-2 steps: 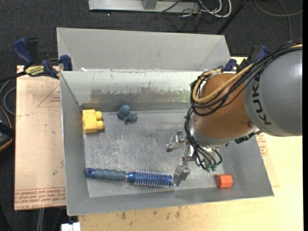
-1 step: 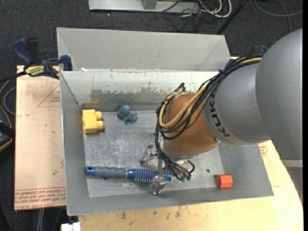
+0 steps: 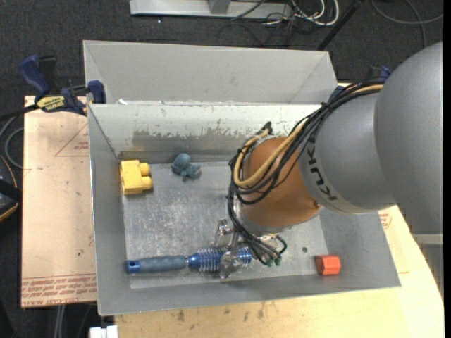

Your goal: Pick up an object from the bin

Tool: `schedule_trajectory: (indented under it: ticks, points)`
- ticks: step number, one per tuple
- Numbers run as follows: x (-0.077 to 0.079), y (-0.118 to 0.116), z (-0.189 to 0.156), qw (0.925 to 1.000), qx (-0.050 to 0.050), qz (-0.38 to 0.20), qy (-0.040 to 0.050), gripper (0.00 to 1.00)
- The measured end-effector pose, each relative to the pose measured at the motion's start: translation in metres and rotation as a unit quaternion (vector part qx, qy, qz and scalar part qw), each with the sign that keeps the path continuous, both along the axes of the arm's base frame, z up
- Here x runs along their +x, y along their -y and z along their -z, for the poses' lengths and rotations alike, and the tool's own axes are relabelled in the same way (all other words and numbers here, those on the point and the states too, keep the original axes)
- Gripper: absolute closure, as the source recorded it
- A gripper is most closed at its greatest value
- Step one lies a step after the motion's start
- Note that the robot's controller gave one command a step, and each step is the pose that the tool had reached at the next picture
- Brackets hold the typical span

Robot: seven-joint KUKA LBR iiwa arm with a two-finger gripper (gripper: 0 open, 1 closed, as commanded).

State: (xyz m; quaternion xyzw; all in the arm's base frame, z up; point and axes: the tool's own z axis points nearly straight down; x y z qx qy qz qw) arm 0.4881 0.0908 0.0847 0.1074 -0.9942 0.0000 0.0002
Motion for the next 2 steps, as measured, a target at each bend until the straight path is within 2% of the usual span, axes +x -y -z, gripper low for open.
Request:
schedule_trajectory:
  ticks: [1, 2]
  points:
    - [0.015, -0.021, -0.094, 1.0000, 0.001, -0.003, 0.0044, 1.00]
    - [0.021, -0.005, -0.160, 1.0000, 0.001, 0.001, 0.0046, 1.00]
